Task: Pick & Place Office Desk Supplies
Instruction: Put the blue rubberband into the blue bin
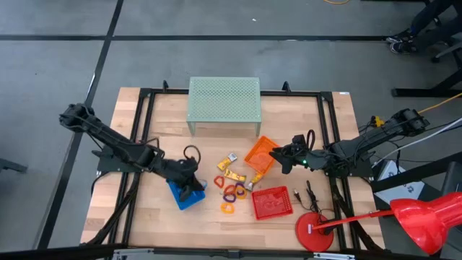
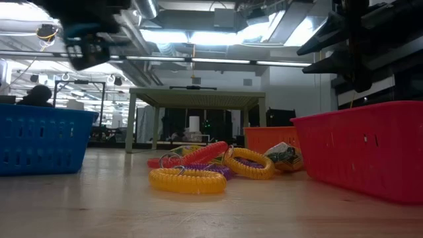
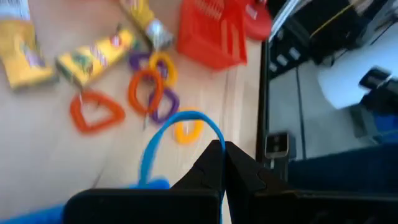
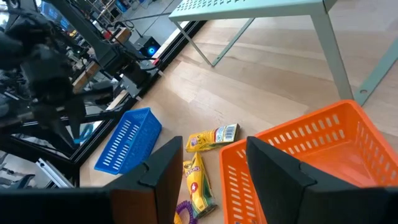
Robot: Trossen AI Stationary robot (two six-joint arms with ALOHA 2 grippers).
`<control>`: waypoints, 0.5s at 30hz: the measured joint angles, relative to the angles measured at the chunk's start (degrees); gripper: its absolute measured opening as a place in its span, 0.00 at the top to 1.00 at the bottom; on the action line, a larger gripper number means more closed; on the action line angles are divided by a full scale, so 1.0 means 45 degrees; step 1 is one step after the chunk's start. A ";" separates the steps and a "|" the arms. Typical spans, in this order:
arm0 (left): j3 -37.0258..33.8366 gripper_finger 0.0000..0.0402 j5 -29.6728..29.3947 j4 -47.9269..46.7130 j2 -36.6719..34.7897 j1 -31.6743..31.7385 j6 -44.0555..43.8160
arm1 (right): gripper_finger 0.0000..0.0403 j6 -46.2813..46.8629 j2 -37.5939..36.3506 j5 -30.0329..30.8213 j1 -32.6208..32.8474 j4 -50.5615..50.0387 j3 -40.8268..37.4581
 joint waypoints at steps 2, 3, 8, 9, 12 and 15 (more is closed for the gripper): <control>-0.0004 0.99 -0.0267 -0.0632 0.0000 -0.0461 -0.0327 | 0.56 0.0001 0.0000 0.0003 0.0004 0.0000 0.0000; -0.0054 0.99 -0.0368 -0.0792 0.0000 -0.0664 -0.0447 | 0.56 -0.0001 0.0000 0.0051 0.0004 0.0000 0.0000; -0.0903 0.99 -0.0546 -0.0404 0.0005 -0.1108 -0.1585 | 0.56 0.0001 0.0000 0.0367 0.0000 0.0000 0.0000; -0.1109 0.99 -0.0587 -0.0094 0.0010 -0.1175 -0.1828 | 0.56 0.0001 0.0000 0.0393 -0.0001 -0.0004 0.0000; -0.1378 0.99 -0.0811 0.0339 0.0010 -0.1319 -0.2043 | 0.56 0.0064 0.0000 0.0425 0.0004 -0.0002 0.0000; -0.1384 0.99 -0.0939 0.0215 0.0005 -0.1353 -0.2045 | 0.56 0.0216 0.0000 0.0417 0.0004 -0.0005 0.0000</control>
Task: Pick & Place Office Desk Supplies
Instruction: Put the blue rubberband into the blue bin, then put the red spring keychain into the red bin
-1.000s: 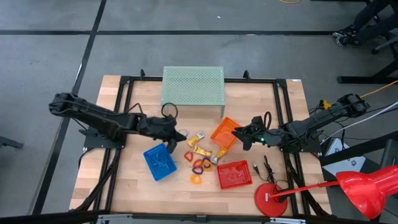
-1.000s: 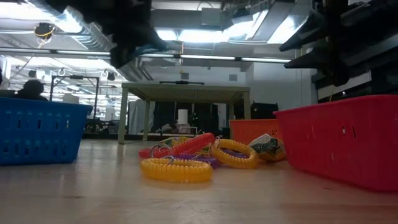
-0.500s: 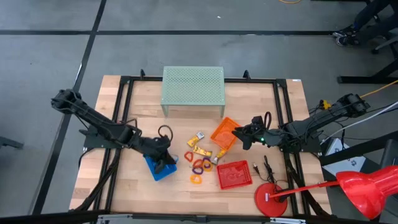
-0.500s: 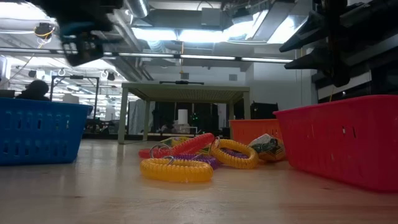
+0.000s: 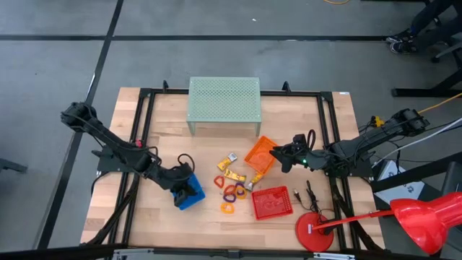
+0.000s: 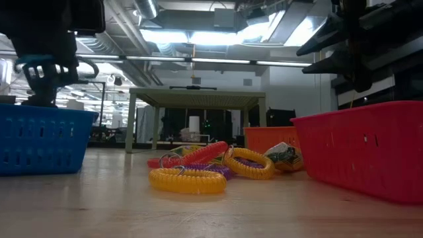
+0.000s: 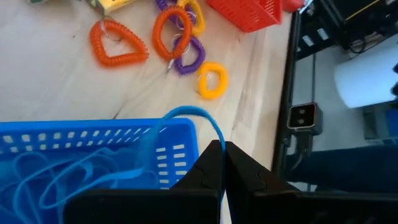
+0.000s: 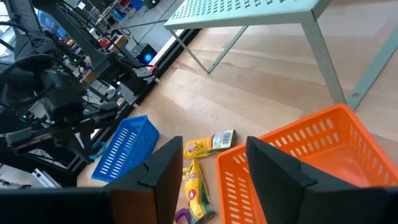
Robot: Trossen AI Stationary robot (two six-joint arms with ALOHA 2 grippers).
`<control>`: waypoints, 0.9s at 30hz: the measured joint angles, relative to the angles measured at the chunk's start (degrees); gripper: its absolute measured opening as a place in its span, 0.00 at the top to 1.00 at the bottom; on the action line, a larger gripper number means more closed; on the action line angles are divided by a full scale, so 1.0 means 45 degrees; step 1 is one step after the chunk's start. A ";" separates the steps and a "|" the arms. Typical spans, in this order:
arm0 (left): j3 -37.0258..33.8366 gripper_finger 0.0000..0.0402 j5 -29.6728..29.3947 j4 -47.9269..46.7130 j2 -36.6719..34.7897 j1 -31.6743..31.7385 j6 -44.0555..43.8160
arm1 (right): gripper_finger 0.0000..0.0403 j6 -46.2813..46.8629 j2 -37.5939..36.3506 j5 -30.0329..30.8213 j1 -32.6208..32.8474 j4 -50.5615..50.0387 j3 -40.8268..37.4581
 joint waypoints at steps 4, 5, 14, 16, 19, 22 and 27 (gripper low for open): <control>-0.0010 0.99 0.0326 -0.0940 0.0000 -0.0115 -0.0322 | 0.56 0.0037 0.0000 -0.0060 0.0000 0.0000 0.0000; -0.0018 0.99 0.0458 -0.1103 0.0000 -0.0177 -0.0370 | 0.56 0.0040 0.0000 -0.0087 -0.0001 0.0000 0.0000; -0.0019 0.99 0.0334 -0.1667 0.0000 -0.0427 -0.1003 | 0.56 0.0037 0.0000 -0.0087 -0.0005 0.0000 0.0000; -0.0019 0.98 0.0388 -0.1798 0.0000 -0.0427 -0.1105 | 0.56 0.0037 0.0000 -0.0087 0.0000 0.0000 0.0000; -0.0019 0.93 0.0635 -0.2338 0.0000 -0.0427 -0.1499 | 0.56 0.0071 0.0000 -0.0087 -0.0002 0.0000 0.0000; -0.0019 0.87 0.0800 -0.2918 0.0000 -0.0427 -0.1847 | 0.56 0.0076 0.0000 -0.0097 -0.0005 0.0005 0.0000; -0.0019 0.73 0.0816 -0.3057 0.0000 -0.0427 -0.2156 | 0.56 0.0076 0.0000 -0.0097 -0.0003 0.0015 0.0000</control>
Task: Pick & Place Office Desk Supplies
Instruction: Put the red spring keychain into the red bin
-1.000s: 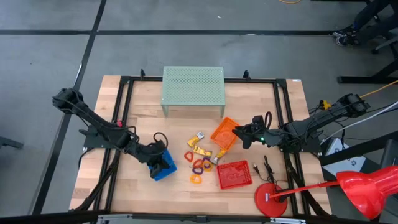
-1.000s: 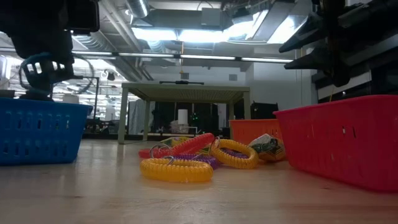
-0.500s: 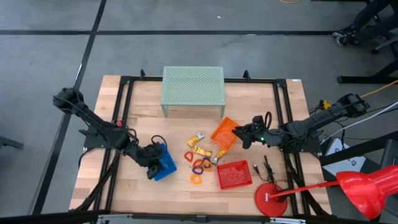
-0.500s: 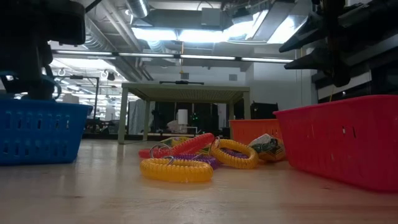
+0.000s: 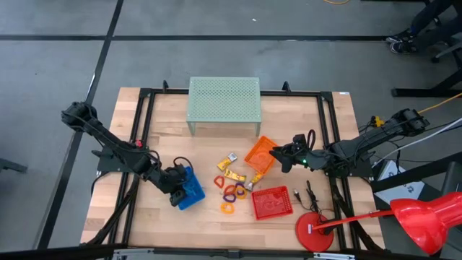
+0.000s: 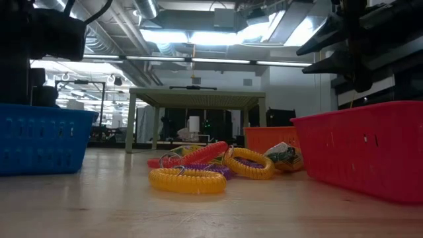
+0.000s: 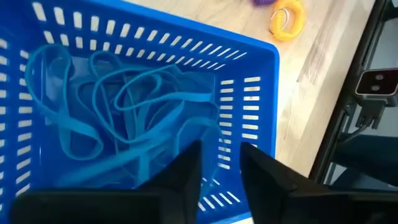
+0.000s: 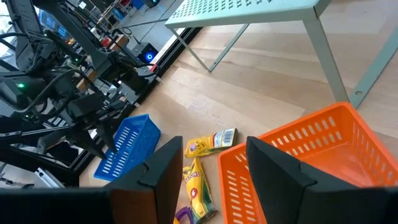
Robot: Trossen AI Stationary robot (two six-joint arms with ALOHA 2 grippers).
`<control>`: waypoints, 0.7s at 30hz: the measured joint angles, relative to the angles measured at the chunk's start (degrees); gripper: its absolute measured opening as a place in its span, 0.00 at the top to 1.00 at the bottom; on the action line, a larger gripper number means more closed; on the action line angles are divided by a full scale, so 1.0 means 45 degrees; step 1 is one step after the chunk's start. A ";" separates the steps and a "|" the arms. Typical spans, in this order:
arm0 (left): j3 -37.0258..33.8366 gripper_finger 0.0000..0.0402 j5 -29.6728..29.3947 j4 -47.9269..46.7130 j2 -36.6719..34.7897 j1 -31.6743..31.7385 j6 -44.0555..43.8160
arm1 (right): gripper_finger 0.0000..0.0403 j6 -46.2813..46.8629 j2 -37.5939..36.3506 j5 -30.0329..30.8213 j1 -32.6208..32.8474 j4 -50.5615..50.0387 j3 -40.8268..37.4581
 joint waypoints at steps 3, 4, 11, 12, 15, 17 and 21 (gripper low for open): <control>0.0000 0.64 -0.0059 0.0002 0.0000 0.0000 -0.0139 | 0.56 0.0025 0.0000 -0.0013 0.0000 0.0162 0.0000; 0.0000 0.62 -0.0063 0.0004 0.0005 0.0000 -0.0167 | 0.56 0.0135 0.0000 -0.0049 0.0002 0.0242 0.0000; 0.0000 0.51 -0.0676 0.1052 -0.0284 0.0015 -0.0472 | 0.56 0.0153 0.0005 -0.0681 -0.0002 0.2125 -0.0005; 0.0000 0.50 -0.1013 0.1320 -0.0430 0.0015 -0.0467 | 0.56 -0.0097 0.0005 -0.0746 -0.0002 0.2829 -0.0005; 0.0000 0.50 -0.2588 0.2619 -0.0944 0.0024 -0.0427 | 0.56 -0.1406 0.0005 -0.1262 -0.0016 0.5408 -0.0005; -0.0005 0.50 -0.3862 0.3987 -0.1301 0.0029 0.0096 | 0.56 -0.2271 0.0000 -0.1905 -0.0112 0.6733 0.0106; 0.0000 0.52 -0.5742 0.6963 -0.1804 0.0304 0.1990 | 0.56 -0.3581 0.0521 -0.2960 -0.0484 0.5602 0.2020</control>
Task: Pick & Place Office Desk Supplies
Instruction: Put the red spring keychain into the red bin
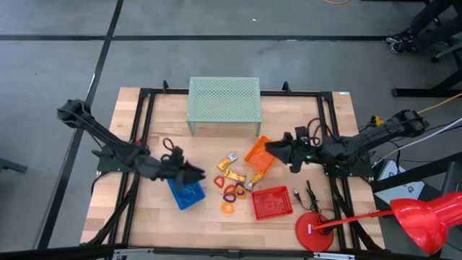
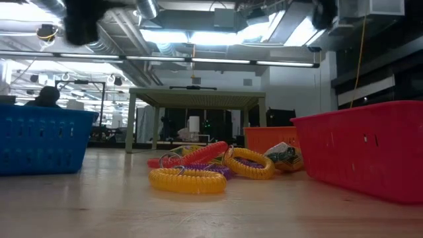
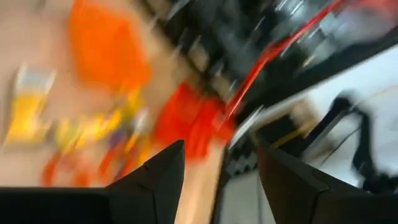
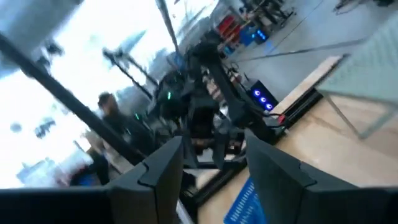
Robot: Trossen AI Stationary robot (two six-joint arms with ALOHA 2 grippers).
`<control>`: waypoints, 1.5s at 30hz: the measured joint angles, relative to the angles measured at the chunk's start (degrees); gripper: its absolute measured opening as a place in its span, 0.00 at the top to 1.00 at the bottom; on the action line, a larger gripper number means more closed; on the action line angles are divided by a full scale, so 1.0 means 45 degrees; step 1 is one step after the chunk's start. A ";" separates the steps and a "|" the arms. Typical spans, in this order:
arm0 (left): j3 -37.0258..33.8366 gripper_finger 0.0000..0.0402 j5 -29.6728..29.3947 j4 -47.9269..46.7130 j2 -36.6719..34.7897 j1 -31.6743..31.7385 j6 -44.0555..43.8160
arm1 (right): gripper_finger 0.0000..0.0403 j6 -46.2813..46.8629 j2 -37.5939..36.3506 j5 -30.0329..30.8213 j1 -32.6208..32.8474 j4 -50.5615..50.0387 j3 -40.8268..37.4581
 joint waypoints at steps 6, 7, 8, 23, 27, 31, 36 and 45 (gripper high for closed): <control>0.0000 0.53 0.0221 0.1755 -0.0202 0.0877 0.1843 | 0.56 -0.2850 0.3422 -0.1772 -0.0606 -0.7136 0.5652; 0.0000 0.54 0.0370 0.1744 -0.0205 0.0966 0.1915 | 0.56 -0.3353 0.4169 -0.1858 -0.0661 -0.9152 0.6690; 0.0000 0.54 0.0476 0.1729 -0.0216 0.1031 0.2045 | 0.56 -0.3739 0.4871 -0.1947 -0.0730 -1.1016 0.7609; 0.0000 0.60 -0.0909 -0.7198 -0.5106 0.1070 0.2759 | 0.56 -0.5119 0.9805 -0.5035 -0.0795 -1.4127 1.0059; 0.0000 0.60 0.0883 -0.9160 -0.5477 0.0961 0.2000 | 0.56 -0.5554 1.0198 -0.4789 -0.0627 -1.3259 1.0072; 0.0000 0.60 0.0937 -1.0797 -0.5746 0.0806 0.1672 | 0.56 -0.5757 1.0698 -0.4913 -0.0651 -1.2907 1.0079; -0.0321 0.60 0.0648 -1.1116 -0.6217 0.0784 0.1604 | 0.56 -0.5425 1.1580 -0.5732 -0.0649 -1.2788 1.0079; -0.1736 0.60 0.0325 -0.9773 -0.7052 0.0784 0.1077 | 0.56 -0.4410 1.2588 -0.6072 -0.0863 -1.2616 1.0074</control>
